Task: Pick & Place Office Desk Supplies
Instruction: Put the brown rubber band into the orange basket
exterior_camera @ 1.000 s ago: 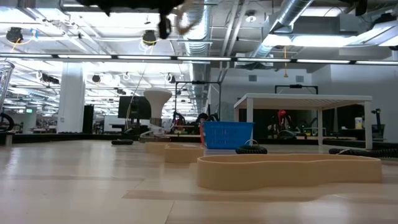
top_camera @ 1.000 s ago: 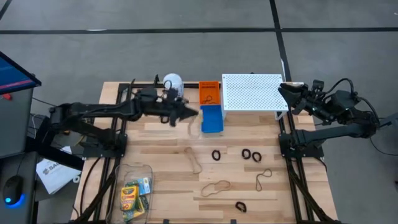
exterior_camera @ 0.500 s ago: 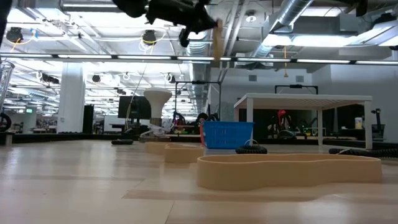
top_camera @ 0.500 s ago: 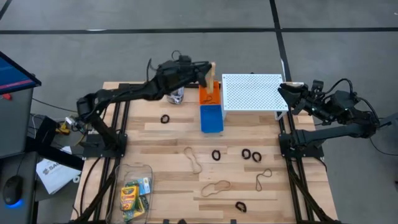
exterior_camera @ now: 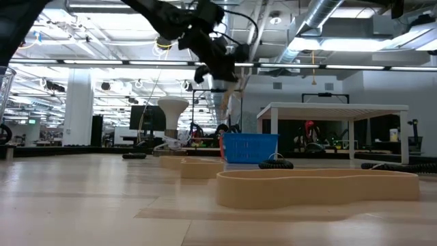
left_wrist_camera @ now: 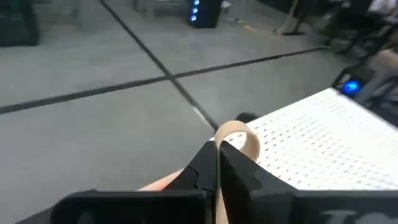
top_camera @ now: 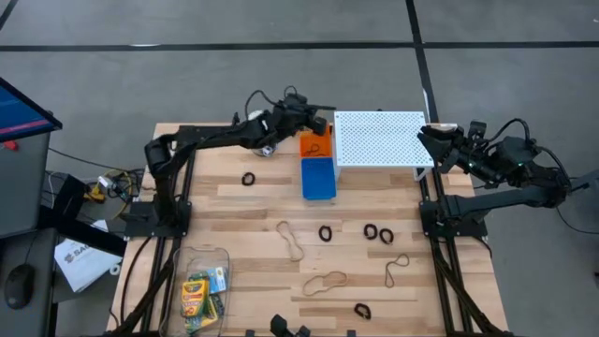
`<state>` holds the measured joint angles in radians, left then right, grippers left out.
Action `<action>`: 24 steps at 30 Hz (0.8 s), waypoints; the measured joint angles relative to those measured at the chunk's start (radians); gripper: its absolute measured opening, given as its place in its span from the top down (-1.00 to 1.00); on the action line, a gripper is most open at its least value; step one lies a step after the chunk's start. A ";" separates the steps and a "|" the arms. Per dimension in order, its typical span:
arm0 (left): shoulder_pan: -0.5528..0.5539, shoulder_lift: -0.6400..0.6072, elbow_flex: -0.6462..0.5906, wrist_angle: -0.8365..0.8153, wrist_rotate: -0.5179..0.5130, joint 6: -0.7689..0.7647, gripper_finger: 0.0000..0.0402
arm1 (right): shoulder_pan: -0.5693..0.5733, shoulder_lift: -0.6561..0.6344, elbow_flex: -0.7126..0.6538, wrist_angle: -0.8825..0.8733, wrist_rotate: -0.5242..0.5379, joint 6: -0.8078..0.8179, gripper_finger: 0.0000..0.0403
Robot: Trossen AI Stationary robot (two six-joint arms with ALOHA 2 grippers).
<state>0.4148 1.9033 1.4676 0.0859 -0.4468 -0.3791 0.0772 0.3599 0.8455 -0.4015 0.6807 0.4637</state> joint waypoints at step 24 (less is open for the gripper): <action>0.014 0.098 -0.028 -0.015 0.090 -0.163 0.76 | 0.000 0.000 0.000 0.001 -0.001 0.002 -0.11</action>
<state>0.4287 2.0018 1.4395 0.0705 -0.3566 -0.5418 0.0776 0.3601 0.8455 -0.4007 0.6795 0.4652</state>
